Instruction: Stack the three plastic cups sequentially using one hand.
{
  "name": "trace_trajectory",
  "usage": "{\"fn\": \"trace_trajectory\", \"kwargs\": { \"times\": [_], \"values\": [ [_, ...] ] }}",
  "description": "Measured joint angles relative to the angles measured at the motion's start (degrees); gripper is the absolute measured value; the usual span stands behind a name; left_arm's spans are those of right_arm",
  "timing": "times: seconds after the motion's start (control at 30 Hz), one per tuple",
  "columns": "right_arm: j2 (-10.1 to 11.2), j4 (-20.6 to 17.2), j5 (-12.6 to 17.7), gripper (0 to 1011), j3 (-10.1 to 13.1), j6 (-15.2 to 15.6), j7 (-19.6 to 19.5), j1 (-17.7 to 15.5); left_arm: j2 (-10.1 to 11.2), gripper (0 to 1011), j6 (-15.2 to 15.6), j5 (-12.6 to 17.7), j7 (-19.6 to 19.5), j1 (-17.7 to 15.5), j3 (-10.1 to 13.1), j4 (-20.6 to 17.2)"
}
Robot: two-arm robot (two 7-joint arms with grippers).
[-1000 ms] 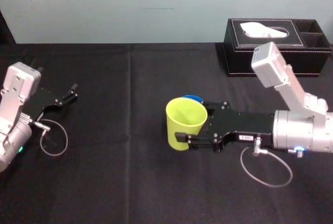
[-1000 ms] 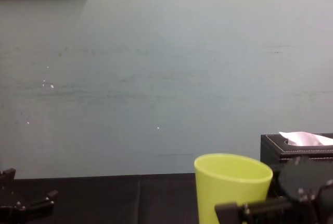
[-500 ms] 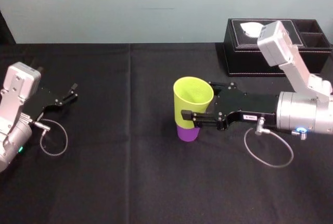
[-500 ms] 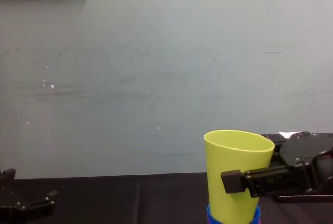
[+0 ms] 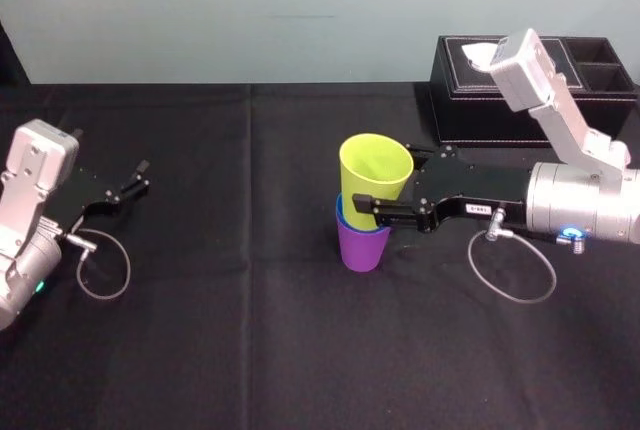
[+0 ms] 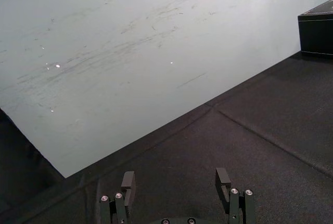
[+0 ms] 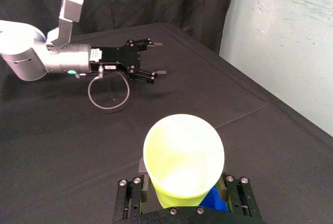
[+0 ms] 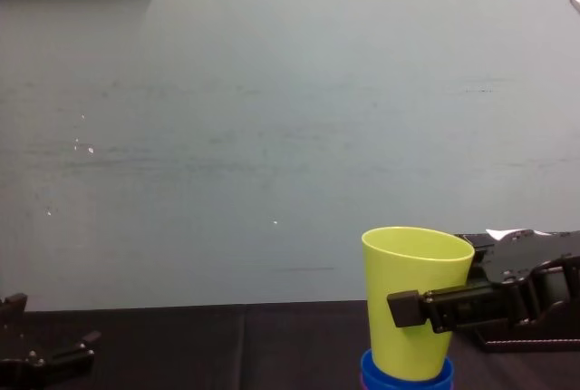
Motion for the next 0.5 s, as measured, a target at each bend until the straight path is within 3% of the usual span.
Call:
{"fn": "trace_trajectory", "kwargs": {
  "times": [0.5],
  "values": [
    [-1.19,3.38,-0.71,723,-0.52,-0.15,0.49,1.6,0.0,1011,0.0,0.0,0.0,0.0,0.0,0.0]
  ]
}}
